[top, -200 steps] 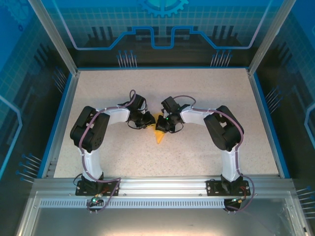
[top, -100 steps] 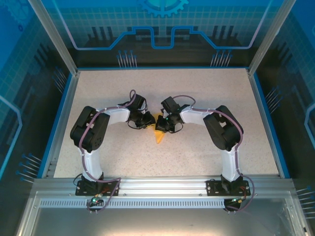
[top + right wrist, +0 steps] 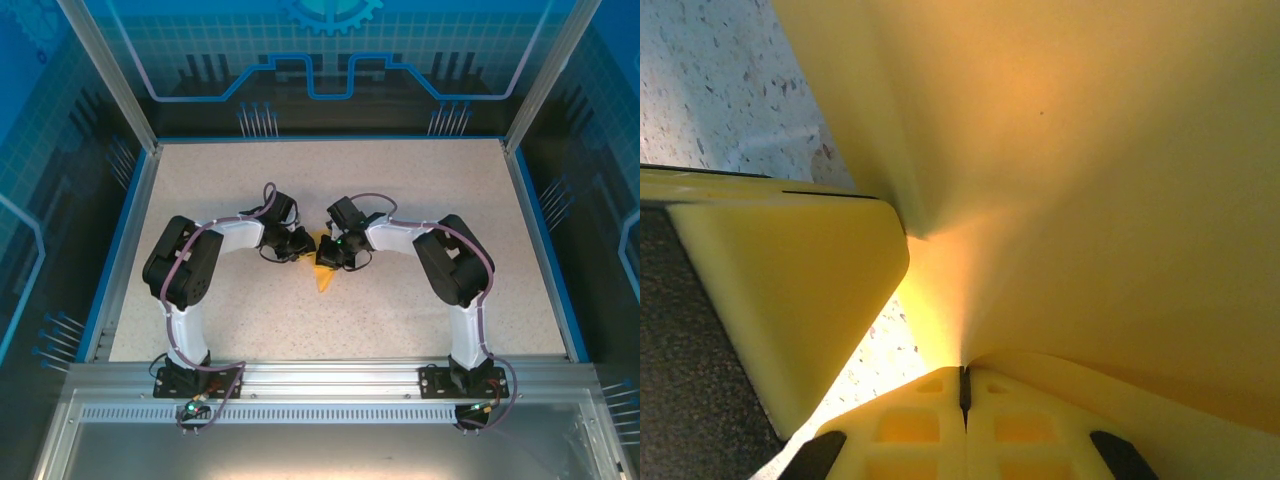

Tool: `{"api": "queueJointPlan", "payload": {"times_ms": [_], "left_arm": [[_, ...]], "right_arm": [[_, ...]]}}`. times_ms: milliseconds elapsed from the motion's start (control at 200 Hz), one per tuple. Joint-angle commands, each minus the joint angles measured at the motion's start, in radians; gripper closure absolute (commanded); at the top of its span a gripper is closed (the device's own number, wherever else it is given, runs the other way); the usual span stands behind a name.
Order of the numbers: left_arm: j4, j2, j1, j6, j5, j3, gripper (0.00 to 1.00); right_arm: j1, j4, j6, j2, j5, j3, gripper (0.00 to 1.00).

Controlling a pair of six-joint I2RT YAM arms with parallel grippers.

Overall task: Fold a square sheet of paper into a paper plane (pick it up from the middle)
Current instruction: Third fold the triangle at the center of the table.

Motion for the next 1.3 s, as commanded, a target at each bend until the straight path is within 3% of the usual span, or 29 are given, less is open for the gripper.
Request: {"api": "queueJointPlan", "payload": {"times_ms": [0, 1065, 1295], "left_arm": [[-0.061, 0.053, -0.017, 0.027, -0.051, 0.002, 0.79], [-0.065, 0.051, -0.021, 0.028, -0.049, 0.008, 0.80], [-0.066, 0.044, -0.021, 0.027, -0.049, 0.008, 0.79]], "right_arm": [[0.014, -0.058, -0.022, -0.028, 0.041, -0.022, 0.96], [0.013, 0.014, -0.032, -0.005, -0.019, -0.035, 0.95], [0.013, 0.006, -0.037, 0.009, -0.015, -0.035, 0.90]]}}
